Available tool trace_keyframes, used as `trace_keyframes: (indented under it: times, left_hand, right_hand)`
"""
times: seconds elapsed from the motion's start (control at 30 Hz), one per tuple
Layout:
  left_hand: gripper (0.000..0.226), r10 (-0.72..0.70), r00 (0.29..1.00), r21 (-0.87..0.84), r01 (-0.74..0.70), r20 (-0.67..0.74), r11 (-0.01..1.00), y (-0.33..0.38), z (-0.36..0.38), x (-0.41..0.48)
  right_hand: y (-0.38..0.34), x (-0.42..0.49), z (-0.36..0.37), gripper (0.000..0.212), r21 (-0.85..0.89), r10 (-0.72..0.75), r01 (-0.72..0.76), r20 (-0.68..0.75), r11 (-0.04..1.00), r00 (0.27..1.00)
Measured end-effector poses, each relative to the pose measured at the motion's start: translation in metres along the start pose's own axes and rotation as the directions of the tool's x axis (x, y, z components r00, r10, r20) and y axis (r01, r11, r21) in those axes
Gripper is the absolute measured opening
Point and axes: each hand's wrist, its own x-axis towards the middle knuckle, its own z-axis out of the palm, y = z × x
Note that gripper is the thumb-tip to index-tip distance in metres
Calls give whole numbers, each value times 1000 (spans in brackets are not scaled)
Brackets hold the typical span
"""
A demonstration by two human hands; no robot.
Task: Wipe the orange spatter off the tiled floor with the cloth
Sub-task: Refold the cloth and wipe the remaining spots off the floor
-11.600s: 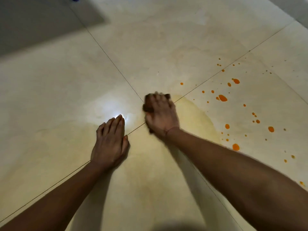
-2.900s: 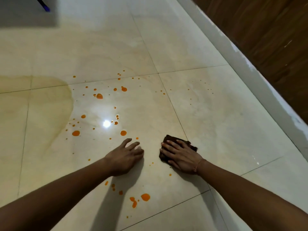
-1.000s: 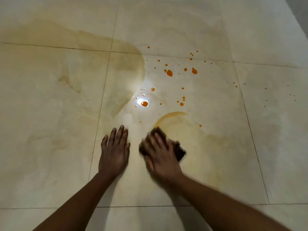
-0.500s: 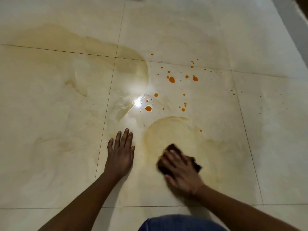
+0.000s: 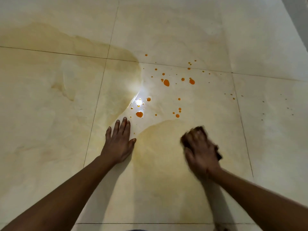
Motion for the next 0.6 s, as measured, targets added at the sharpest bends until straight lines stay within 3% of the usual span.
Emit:
trace_keyframes:
  times: [0.07, 0.1, 0.13, 0.2, 0.27, 0.33, 0.4, 0.47, 0.6]
  left_hand:
    - [84, 3, 1000, -13, -3, 1, 1000, -2, -1, 2]
    - [84, 7, 1000, -22, -7, -6, 1000, -3, 0, 2]
    - [84, 9, 1000, -29, -10, -11, 1000, -4, 0, 3]
    - [90, 10, 1000, -30, -10, 20, 999, -4, -5, 3]
    - [102, 16, 995, -12, -15, 95, 1000, -5, -17, 3]
    - [116, 24, 978, 23, -29, 207, 999, -6, -30, 5]
    - [131, 35, 962, 84, -59, 270, 995, -6, -38, 9]
    - [140, 42, 952, 153, -92, 303, 984, -7, -42, 12]
    - [144, 4, 961, 184, -57, 276, 981, -9, -42, 12]
  right_hand:
    - [-12, 67, -11, 66, 33, 200, -198, -71, 980, 977]
    - [-36, 92, -12, 66, 34, 193, -190, -99, 981, 976]
    - [-64, 109, -8, 64, 32, 114, -111, -120, 993, 986]
    - [-108, 99, 9, 62, 3, -192, 193, -56, 981, 980]
    - [-99, 63, 16, 66, -46, -487, 493, 100, 869, 868]
    - [-53, 56, 1, 68, -79, -639, 664, 209, 743, 740]
    - [-11, 91, -20, 69, -160, -646, 692, 258, 704, 718]
    - [4, 145, -42, 72, -236, -575, 639, 290, 732, 765]
    - [-38, 199, -37, 76, -269, -585, 630, 236, 728, 776]
